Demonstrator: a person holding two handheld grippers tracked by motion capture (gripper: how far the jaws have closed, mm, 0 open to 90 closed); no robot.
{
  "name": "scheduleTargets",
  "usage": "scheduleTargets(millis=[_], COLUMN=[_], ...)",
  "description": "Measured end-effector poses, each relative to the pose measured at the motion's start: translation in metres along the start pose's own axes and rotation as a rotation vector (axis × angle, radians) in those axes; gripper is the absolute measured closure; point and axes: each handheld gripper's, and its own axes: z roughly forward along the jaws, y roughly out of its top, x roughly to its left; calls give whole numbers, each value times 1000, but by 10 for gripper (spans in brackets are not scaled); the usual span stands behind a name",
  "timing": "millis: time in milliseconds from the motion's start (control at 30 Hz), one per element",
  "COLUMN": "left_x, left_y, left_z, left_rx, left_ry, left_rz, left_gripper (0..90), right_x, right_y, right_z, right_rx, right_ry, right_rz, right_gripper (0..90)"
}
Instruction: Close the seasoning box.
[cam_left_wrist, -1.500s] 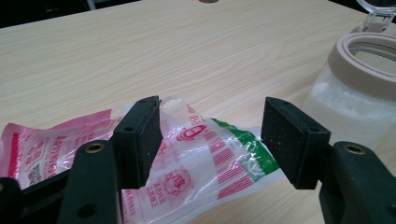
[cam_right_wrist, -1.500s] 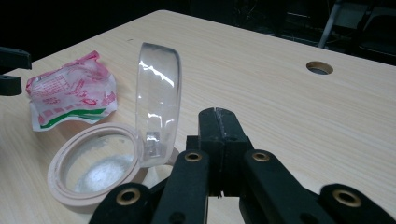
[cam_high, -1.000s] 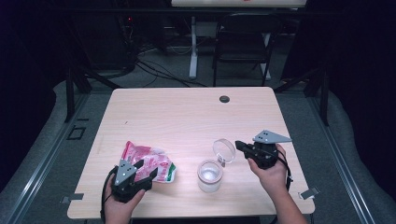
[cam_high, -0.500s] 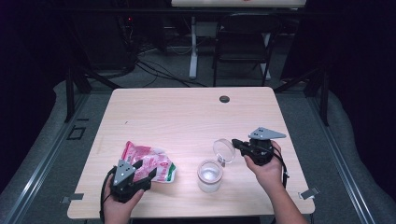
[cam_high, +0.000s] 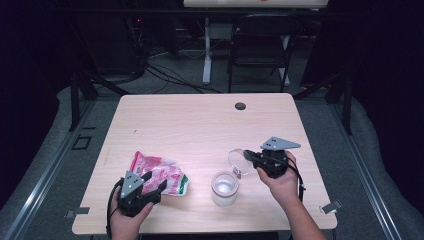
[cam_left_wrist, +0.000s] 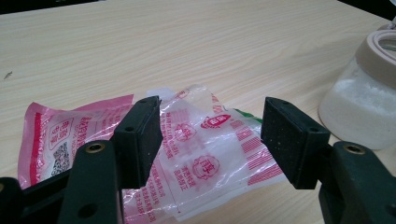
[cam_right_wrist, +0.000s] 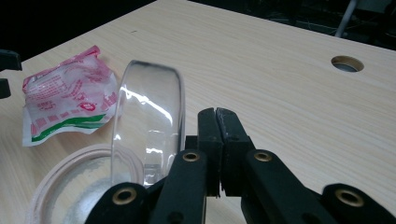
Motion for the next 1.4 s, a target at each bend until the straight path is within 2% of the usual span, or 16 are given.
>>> scheduleTargets(millis=[367, 733, 1033, 1400], left_x=[0, 1, 1, 3], left_y=[-1, -1, -1, -2], left_z=[1, 1, 1, 1], left_rx=[1, 1, 3, 3], left_ry=[1, 3, 6, 12], left_rz=[1, 5, 5, 10], left_gripper=[382, 382, 382, 382], right_x=[15, 38, 48, 51], right_y=[-3, -11, -13, -14], right_z=[4, 7, 1, -8], right_rx=[10, 20, 13, 0], right_ry=[33, 81, 98, 115], right_rz=[-29, -68, -98, -119], right_gripper=[886, 868, 842, 697])
